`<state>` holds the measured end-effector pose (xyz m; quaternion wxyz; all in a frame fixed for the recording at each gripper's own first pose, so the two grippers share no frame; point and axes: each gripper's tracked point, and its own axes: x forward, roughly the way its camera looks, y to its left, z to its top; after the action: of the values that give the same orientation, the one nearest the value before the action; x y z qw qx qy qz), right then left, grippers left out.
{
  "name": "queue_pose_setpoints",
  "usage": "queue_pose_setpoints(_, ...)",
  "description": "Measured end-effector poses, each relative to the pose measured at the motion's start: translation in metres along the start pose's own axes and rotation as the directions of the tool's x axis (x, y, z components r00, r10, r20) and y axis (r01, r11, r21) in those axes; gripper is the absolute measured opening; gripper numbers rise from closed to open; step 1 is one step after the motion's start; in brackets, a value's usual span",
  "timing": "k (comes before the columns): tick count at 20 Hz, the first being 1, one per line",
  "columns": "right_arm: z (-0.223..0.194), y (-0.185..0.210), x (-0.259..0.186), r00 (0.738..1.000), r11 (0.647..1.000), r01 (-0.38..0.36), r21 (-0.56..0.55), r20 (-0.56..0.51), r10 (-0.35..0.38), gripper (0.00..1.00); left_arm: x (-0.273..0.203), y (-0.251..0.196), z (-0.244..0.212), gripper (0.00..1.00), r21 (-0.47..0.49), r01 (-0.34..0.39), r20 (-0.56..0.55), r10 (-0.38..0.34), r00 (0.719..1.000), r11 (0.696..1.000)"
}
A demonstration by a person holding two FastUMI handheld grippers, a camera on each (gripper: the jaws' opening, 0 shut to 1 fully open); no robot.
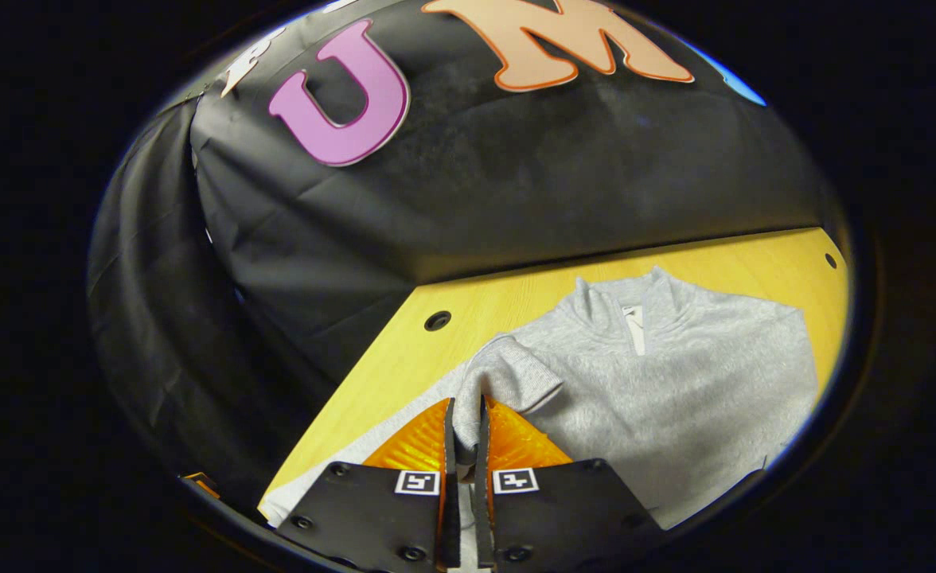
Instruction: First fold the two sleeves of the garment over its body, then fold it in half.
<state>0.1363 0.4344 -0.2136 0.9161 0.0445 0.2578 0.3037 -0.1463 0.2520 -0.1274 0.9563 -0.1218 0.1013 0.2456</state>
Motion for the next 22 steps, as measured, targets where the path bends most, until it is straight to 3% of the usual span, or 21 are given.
queue_pose_setpoints(6, -0.031, 0.009, 0.028, 0.999, 0.998, 0.017, -0.053, -0.033, -0.019, 0.12, -0.004, 0.053, -0.041, 0.95, -0.001, -0.107, -0.079, 0.107, 0.991, 0.994)
queue_pose_setpoints(7, -0.036, 0.009, 0.031, 0.999, 0.998, 0.023, -0.06, -0.041, -0.025, 0.17, -0.005, 0.06, -0.048, 0.96, -0.008, -0.125, -0.089, 0.124, 0.988, 0.992)
queue_pose_setpoints(9, -0.045, 0.02, 0.036, 0.998, 0.999, -0.013, -0.047, -0.057, 0.01, 0.16, -0.007, 0.075, -0.062, 0.95, -0.03, -0.157, -0.112, 0.152, 0.982, 0.987)
queue_pose_setpoints(10, -0.047, 0.023, 0.035, 0.998, 0.999, -0.018, -0.047, -0.062, 0.015, 0.29, -0.008, 0.08, -0.069, 0.96, -0.043, -0.168, -0.124, 0.161, 0.979, 0.985)
queue_pose_setpoints(13, -0.049, 0.043, 0.033, 0.995, 0.995, -0.082, -0.055, -0.059, 0.079, 0.47, -0.007, 0.087, -0.089, 0.96, -0.062, -0.202, -0.167, 0.19, 0.968, 0.977)
queue_pose_setpoints(16, -0.046, 0.052, 0.021, 0.994, 0.988, -0.103, -0.117, -0.045, 0.099, 1.0, -0.007, 0.097, -0.101, 0.96, -0.074, -0.227, -0.195, 0.209, 0.958, 0.971)
queue_pose_setpoints(17, -0.045, 0.052, 0.015, 0.994, 0.985, -0.103, -0.14, -0.044, 0.097, 0.96, -0.006, 0.098, -0.105, 0.96, -0.076, -0.234, -0.201, 0.215, 0.956, 0.969)
queue_pose_setpoints(21, -0.03, 0.052, -0.01, 0.995, 0.973, -0.104, -0.204, -0.015, 0.103, 0.98, 0.004, 0.099, -0.121, 0.96, -0.063, -0.264, -0.242, 0.242, 0.939, 0.962)
queue_pose_setpoints(22, -0.023, 0.049, -0.017, 0.995, 0.97, -0.099, -0.22, 0.0, 0.102, 0.94, 0.008, 0.099, -0.123, 0.96, -0.056, -0.269, -0.247, 0.247, 0.937, 0.962)
